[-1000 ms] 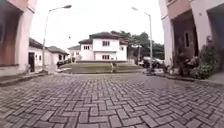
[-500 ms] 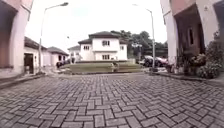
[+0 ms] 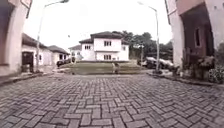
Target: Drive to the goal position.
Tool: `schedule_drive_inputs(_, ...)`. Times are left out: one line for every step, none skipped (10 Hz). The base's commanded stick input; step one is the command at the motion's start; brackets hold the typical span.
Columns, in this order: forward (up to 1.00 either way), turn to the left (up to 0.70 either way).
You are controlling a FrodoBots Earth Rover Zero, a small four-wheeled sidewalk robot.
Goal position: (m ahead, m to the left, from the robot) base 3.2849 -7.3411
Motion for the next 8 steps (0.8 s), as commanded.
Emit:
schedule_drive_inputs(0.69, 0.03)
schedule_drive_inputs(0.69, 0.03)
schedule_drive_inputs(0.69, 0.03)
schedule_drive_inputs(0.69, 0.03)
schedule_drive_inputs(0.69, 0.03)
schedule_drive_inputs(0.69, 0.03)
schedule_drive_inputs(0.69, 0.03)
schedule_drive_inputs(0.69, 0.03)
